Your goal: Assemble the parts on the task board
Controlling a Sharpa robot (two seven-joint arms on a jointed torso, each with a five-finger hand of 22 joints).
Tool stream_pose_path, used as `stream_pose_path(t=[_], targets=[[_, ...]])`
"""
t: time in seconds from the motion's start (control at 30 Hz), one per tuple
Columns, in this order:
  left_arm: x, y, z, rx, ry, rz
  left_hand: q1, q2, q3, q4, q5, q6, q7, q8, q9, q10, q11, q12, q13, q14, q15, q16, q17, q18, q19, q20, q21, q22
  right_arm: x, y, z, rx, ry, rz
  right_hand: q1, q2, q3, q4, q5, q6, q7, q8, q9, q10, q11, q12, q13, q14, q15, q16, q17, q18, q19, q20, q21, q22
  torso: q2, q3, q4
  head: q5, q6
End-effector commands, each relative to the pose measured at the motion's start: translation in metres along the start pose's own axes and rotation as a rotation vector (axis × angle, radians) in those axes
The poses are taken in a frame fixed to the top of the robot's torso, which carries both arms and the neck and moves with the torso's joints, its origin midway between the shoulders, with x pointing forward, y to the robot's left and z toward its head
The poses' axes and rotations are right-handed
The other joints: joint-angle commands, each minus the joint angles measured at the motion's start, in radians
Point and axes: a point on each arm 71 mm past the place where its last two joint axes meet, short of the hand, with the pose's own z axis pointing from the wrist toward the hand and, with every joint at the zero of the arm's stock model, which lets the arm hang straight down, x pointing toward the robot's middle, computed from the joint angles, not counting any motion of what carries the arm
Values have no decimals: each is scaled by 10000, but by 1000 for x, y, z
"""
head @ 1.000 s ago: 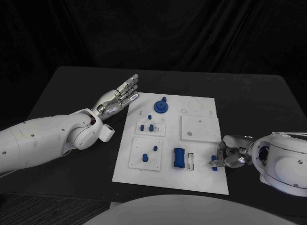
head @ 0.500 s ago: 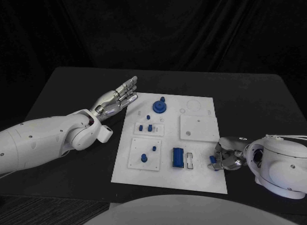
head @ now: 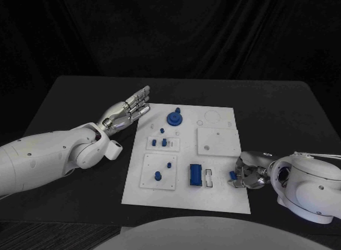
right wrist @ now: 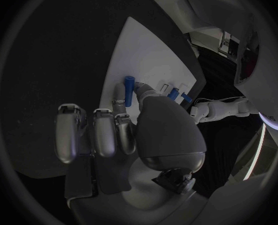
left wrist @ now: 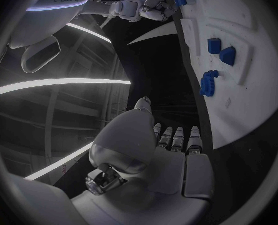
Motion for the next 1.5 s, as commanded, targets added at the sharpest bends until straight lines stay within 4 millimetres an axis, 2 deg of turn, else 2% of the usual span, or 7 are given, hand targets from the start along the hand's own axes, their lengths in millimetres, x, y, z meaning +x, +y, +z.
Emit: stream_pose_path(t=[0.03, 0.33, 0.5, 0.8, 1.0, 1.1, 1.5], targets=[[2, -3, 0, 477, 160, -120, 140, 21, 88, -6, 82, -5, 88, -35, 10, 5, 77, -66, -17, -5, 83, -36, -17, -147, 7, 69, -34, -15, 3, -5, 0, 211, -134, 1066, -214, -103, 2218, -2069, 161, 88, 47, -3207, -3495, 1042, 83, 25, 2634, 573, 70, 21, -2, 116, 484, 80, 7, 2160, 7, -2, 6, -20, 0], [2, -3, 0, 376, 216, -163, 194, 36, 116, -12, 129, -16, 119, -37, 8, 5, 147, -66, -17, -5, 92, -36, -17, -138, 7, 89, -34, -15, 10, -8, -3, 483, 795, 3256, -539, -204, 2512, -2144, 394, 243, 44, -3271, -3535, 1042, 86, 25, 2634, 590, 77, 66, 79, 99, 514, 91, 83, 2184, 7, -6, 11, -1, 0], [4, -2, 1, 322, 279, -208, 221, 43, 130, -12, 135, -23, 141, -38, 7, 5, 197, -66, -17, -5, 109, -36, -17, -130, 7, 113, -34, -15, 12, -7, -4, 484, 1089, 4188, -655, -235, 2529, -2131, 382, 265, 41, -3284, -3540, 1042, 85, 25, 2634, 598, 76, 85, 112, 94, 523, 91, 106, 2191, 6, -10, 18, -15, 0], [4, -1, 2, 224, 357, -264, 256, 53, 146, -3, 146, -25, 183, -37, 8, 5, 281, -66, -17, -5, 154, -36, -17, -119, 7, 166, -34, -15, 12, -1, -7, 298, 1214, 5001, -791, -290, 2547, -2138, 368, 257, 35, -3319, -3552, 1042, 79, 25, 2634, 618, 71, 129, 202, 76, 553, 88, 180, 2215, 3, -4, 15, 28, 0], [5, -1, 2, 183, 398, -293, 262, 56, 149, 1, 144, -17, 200, -35, 9, 5, 312, -66, -17, -5, 170, -36, -17, -117, 7, 180, -34, -15, 11, 3, -7, 203, 1230, 5292, -866, -317, 2546, -2131, 365, 245, 41, -3339, -3558, 1042, 83, 25, 2634, 619, 74, 134, 204, 71, 562, 89, 204, 2223, 7, -6, 22, 6, 0], [4, 0, 2, 154, 410, -302, 267, 59, 152, 4, 143, -6, 216, -33, 11, 5, 331, -66, -17, -5, 186, -36, -17, -117, 7, 194, -34, -15, 12, 5, -6, 185, 1313, 5507, -889, -323, 2549, -2129, 366, 232, 43, -3351, -3563, 1042, 85, 25, 2634, 619, 75, 136, 204, 70, 563, 89, 207, 2224, 4, -4, 5, 10, 0], [7, 1, 5, 61, 576, -402, 287, 67, 162, 4, 157, 25, 264, -26, 17, 5, 353, -66, -17, -5, 227, -36, -17, -116, 7, 237, -34, -15, 14, 14, 1, 290, 1659, 6401, -1010, -271, 2585, -2086, 443, 231, 46, -3370, -3564, 1042, 89, 25, 2634, 616, 80, 137, 191, 69, 564, 93, 212, 2224, 6, -16, 16, -98, 0]])
